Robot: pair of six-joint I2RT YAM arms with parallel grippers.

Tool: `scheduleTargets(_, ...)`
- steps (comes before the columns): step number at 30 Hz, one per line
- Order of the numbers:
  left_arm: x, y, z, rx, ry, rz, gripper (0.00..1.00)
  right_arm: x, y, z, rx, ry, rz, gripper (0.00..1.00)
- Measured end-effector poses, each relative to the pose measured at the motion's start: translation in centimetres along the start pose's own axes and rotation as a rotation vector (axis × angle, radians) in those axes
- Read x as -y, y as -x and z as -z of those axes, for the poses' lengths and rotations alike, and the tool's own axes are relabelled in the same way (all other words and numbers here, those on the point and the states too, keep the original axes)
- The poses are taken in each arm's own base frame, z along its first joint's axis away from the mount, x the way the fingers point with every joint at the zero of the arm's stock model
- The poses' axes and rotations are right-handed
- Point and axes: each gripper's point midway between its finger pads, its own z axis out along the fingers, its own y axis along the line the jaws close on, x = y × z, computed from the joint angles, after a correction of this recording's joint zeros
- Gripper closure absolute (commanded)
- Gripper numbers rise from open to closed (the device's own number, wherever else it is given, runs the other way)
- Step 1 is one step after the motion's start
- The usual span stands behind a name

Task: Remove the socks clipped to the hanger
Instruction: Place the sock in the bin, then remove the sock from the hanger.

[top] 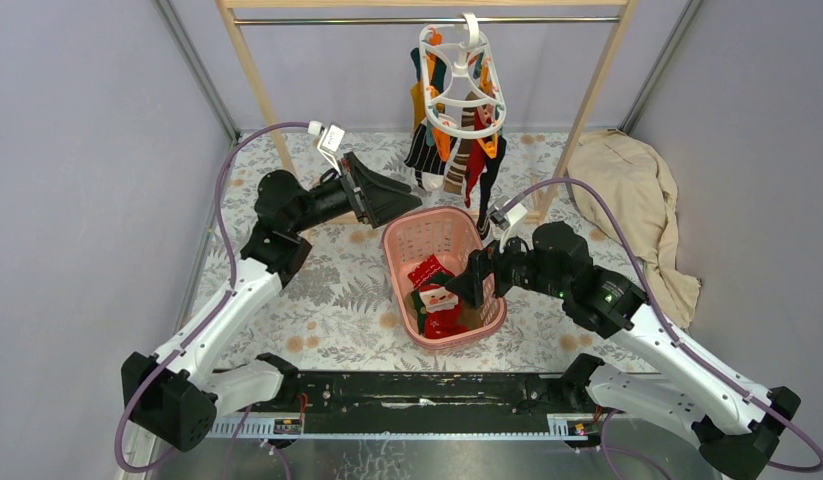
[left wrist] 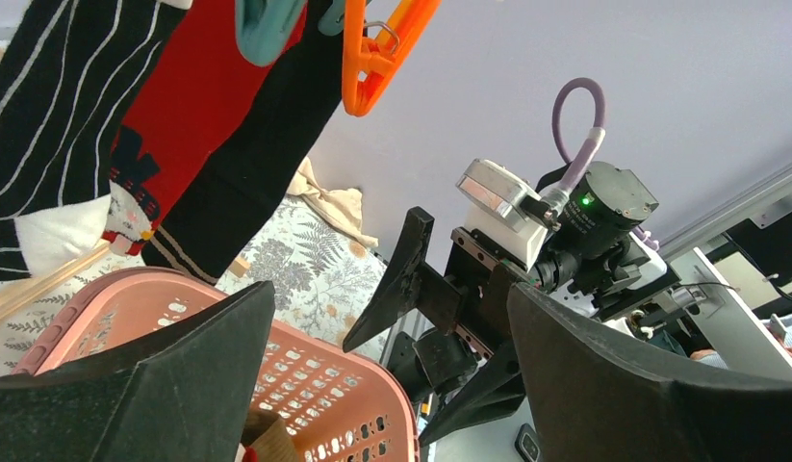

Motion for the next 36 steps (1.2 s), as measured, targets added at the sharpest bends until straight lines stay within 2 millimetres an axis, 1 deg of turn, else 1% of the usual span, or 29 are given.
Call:
scheduleTargets(5,0.3,-0.2,0.4,-0.005,0.006,0.001,0.01,-0.2,0.0,0.6,0.007,0.001,-0.008,0.00)
scheduleTargets(10,0.9,-0.6,1.3,-0.008,0.018,0.002,0.01,-0.3,0.4,1.4,0.036,-0.002,-0.018,0.00)
scheduleTargets(14,1.3,-1.2,2.2,-0.014,0.036,0.011,0.01,-0.1,-0.1,1.9,0.037,-0.019,-0.041,0.01)
scheduleTargets(18,1.6,-2.3,3.5,-0.025,0.053,0.026,0.01,0.6,-0.9,1.9,0.019,-0.057,-0.078,0.00)
scheduleTargets(24,1.7,-4.6,5.4,-0.046,0.079,0.053,0.01,1.4,-1.8,1.5,-0.005,-0.100,-0.132,0.00)
scheduleTargets(28,1.7,-5.4,6.2,-0.069,0.104,0.058,0.01,1.9,-2.8,1.0,-0.027,-0.123,-0.168,0.00)
scheduleTargets(32,1.3,-6.3,7.2,-0.094,0.159,0.065,0.01,2.4,-4.1,0.2,-0.057,-0.134,-0.200,0.00)
scheduleTargets(36,1.4,-6.7,8.6,-0.103,0.222,0.067,0.01,2.4,-4.4,-1.0,-0.067,-0.122,-0.212,0.00)
